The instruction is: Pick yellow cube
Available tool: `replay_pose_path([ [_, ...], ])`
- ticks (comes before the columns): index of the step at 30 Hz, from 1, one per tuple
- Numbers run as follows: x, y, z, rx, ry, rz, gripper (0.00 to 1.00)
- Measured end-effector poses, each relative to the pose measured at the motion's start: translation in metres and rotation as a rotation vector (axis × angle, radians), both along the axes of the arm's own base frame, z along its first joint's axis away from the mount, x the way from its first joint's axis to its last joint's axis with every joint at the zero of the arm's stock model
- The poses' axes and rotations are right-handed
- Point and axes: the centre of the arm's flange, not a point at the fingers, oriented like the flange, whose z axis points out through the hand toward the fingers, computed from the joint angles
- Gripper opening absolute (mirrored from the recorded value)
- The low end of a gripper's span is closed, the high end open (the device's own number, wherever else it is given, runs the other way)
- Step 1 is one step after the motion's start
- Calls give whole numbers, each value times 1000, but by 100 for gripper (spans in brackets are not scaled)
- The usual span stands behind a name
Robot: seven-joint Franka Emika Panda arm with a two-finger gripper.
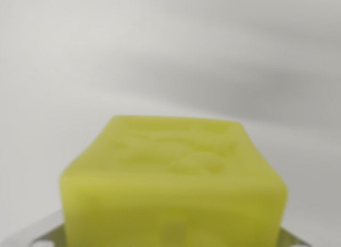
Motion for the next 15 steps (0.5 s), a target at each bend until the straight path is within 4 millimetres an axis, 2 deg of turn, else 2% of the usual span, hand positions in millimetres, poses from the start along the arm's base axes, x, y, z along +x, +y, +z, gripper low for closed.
replay_pose_path([
  [15,0,0,38,0,0,0,0],
])
